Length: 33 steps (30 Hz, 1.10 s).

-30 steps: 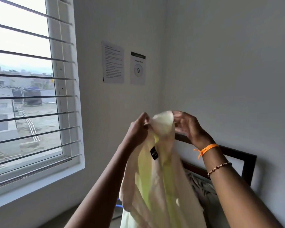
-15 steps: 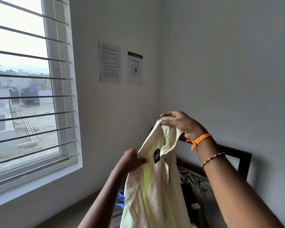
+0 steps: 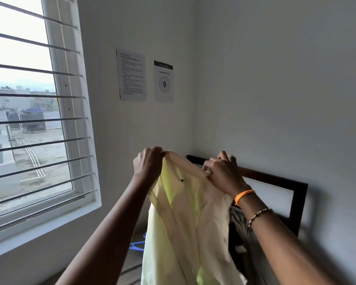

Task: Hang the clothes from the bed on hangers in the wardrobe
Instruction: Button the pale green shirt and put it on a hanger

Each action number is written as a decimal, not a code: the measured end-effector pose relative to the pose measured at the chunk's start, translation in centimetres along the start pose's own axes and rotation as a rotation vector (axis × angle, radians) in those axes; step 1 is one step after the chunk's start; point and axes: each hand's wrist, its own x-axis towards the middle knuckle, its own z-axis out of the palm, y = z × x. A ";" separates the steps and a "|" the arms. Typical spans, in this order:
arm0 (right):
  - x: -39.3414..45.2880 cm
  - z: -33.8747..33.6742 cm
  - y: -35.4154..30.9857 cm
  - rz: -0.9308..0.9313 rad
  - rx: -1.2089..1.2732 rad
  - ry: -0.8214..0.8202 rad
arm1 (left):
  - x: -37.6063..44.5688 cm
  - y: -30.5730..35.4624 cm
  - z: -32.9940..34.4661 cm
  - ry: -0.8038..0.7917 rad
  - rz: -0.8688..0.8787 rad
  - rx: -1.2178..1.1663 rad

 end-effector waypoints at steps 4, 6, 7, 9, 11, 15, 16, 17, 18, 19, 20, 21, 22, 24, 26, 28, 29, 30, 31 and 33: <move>1.6 -0.8 -0.4 0.125 0.547 -0.025 | 1.9 2.8 -4.6 0.161 0.045 -0.073; 2.7 -2.2 -0.8 0.271 0.773 0.198 | 3.6 4.9 -8.0 0.312 0.063 -0.225; 3.3 -3.0 -0.8 0.291 0.819 0.347 | 4.6 5.5 -9.6 0.381 0.067 -0.306; 4.5 -4.6 -0.5 0.179 0.755 0.414 | 6.4 5.5 -11.9 0.375 0.050 -0.353; 5.1 -5.3 0.7 0.046 0.475 0.242 | 6.8 3.9 -12.2 0.195 0.037 -0.203; 5.3 -5.4 2.1 -0.044 0.119 0.355 | 4.4 0.8 -9.3 0.270 0.059 -0.004; 5.3 -5.7 1.7 -0.020 0.087 0.447 | 3.9 0.2 -8.6 0.330 0.025 -0.007; 5.3 -6.2 1.1 0.038 0.073 0.501 | 3.5 -0.4 -8.2 0.368 -0.034 -0.019; 5.3 -6.8 0.4 0.109 0.076 0.483 | 3.3 -1.1 -7.8 0.364 -0.102 -0.026; 5.3 -7.1 0.0 0.192 0.093 0.393 | 3.0 -1.7 -7.5 0.323 -0.162 -0.027; 5.2 -7.0 -0.2 0.270 0.127 0.265 | 2.6 -2.1 -7.2 0.279 -0.205 -0.038; 5.1 -6.8 -0.4 0.338 0.235 0.177 | 2.3 -2.3 -7.1 0.258 -0.229 -0.068; 5.0 -6.7 -0.7 0.398 0.424 0.143 | 1.9 -2.2 -7.1 0.260 -0.241 -0.119; 4.3 -7.1 -1.7 0.480 0.933 0.167 | 1.5 -1.6 -7.5 0.321 -0.288 -0.375; 3.2 -8.3 -3.1 0.494 1.373 0.226 | 1.2 -0.9 -8.4 0.382 -0.308 -0.799; 2.0 -9.6 -4.4 0.426 1.558 0.344 | 0.3 -0.3 -9.6 0.454 -0.288 -1.101; 1.7 -10.1 -5.1 0.399 1.580 0.427 | -0.2 0.0 -10.1 0.497 -0.248 -1.162; 1.5 -10.7 -5.6 0.386 1.575 0.510 | -0.7 0.3 -10.6 0.539 -0.195 -1.180; 1.4 -11.2 -6.0 0.375 1.548 0.589 | -1.3 0.8 -11.3 0.574 -0.145 -1.174; 1.0 -12.3 -6.5 0.359 1.473 0.737 | -2.4 1.8 -12.7 0.623 -0.068 -1.137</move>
